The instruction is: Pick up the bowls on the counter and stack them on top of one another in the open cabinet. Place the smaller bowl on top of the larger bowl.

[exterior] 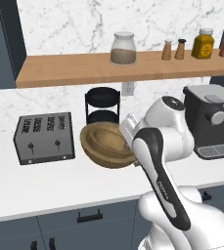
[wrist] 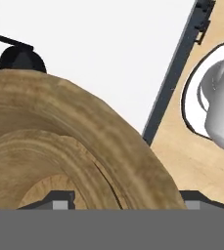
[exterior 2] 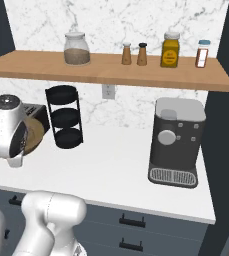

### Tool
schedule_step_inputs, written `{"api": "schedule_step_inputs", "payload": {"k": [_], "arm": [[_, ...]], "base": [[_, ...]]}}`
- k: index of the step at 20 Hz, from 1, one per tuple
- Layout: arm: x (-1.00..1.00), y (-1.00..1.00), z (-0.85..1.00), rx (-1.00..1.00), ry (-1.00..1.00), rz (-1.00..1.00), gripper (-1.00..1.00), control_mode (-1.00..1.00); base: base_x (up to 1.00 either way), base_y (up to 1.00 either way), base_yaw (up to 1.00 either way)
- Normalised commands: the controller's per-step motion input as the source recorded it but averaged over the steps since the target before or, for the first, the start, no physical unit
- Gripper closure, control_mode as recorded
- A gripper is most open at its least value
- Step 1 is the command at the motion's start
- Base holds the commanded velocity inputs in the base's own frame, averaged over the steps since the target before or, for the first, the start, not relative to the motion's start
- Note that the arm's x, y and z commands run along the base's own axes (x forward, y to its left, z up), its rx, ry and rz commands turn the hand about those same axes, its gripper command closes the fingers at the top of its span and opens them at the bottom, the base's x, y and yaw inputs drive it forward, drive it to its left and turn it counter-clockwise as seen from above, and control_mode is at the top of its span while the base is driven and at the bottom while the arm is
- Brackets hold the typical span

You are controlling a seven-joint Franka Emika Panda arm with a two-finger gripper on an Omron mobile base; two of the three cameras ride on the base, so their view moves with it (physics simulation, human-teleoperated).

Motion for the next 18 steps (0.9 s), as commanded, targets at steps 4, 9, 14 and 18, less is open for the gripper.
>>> {"api": "schedule_step_inputs", "payload": {"k": [4, 9, 14, 18], "arm": [[-0.53, 0.0, 0.84, 0.0, 0.06, -0.24, 1.0, -1.0], [-0.5, 0.01, 0.85, -0.01, -0.06, -0.09, 1.0, -1.0], [-0.12, 0.0, 1.0, 0.0, -0.1, 0.0, 1.0, -1.0], [0.04, 0.0, 0.71, 0.0, -0.12, 0.0, 1.0, -1.0]], "base": [[0.0, 0.0, 0.0], [0.0, 0.0, 0.0], [0.0, 0.0, 0.0], [0.0, 0.0, 0.0]]}}
